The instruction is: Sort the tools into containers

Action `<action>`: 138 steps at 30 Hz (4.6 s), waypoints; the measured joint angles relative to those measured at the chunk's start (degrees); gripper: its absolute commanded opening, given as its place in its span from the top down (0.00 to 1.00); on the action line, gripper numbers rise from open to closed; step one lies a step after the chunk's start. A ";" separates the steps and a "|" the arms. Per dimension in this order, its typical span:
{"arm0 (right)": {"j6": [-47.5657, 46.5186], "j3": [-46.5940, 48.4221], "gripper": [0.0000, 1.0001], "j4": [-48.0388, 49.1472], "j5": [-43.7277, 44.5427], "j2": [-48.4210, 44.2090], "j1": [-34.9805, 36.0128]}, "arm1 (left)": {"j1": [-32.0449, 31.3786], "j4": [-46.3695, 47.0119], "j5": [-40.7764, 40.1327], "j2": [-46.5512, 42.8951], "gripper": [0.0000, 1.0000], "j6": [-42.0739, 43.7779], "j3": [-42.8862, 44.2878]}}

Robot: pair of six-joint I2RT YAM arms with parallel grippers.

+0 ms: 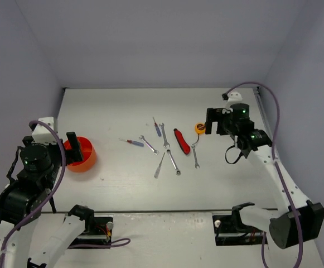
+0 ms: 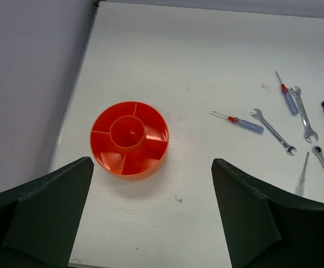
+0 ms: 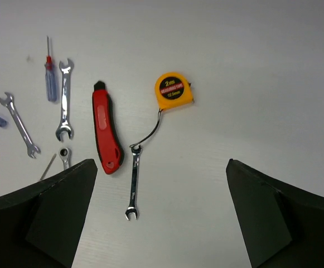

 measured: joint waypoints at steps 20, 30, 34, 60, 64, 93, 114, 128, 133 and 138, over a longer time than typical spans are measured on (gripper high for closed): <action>1.23 13.99 0.29 -0.33 -2.61 43.47 12.43 | -0.01 -2.19 11.07 6.41 0.16 -5.32 2.33; 1.10 14.43 0.37 -0.27 -2.14 47.44 13.30 | -0.02 -2.18 14.92 10.42 0.16 -6.91 2.31; 0.90 14.55 0.38 -0.19 -1.36 47.81 13.84 | 0.00 -2.17 16.76 12.67 0.16 -7.61 2.31; -5.11 16.32 1.00 -0.68 0.92 34.89 21.08 | -0.02 -0.13 32.06 20.67 0.16 -21.05 5.85; -7.02 16.91 1.00 -0.38 -0.86 24.79 25.30 | -0.63 5.17 36.65 21.94 0.16 -26.02 6.22; -7.65 19.20 1.00 0.10 -7.53 11.18 40.73 | -8.37 17.07 46.89 30.81 0.35 -35.39 10.77; -7.66 17.65 1.00 0.08 -6.91 10.91 41.75 | -9.13 15.56 52.92 31.99 0.77 -34.43 7.04; -7.63 15.95 0.14 0.64 -5.60 11.80 42.00 | -9.38 12.72 48.81 31.42 1.00 -28.55 6.79; -7.28 14.12 0.06 0.94 -2.86 11.46 41.98 | -7.04 8.23 42.11 29.70 1.00 -24.37 7.01; -6.18 10.13 0.06 0.84 2.58 7.96 41.98 | 0.72 3.11 33.04 27.47 1.00 -19.94 7.32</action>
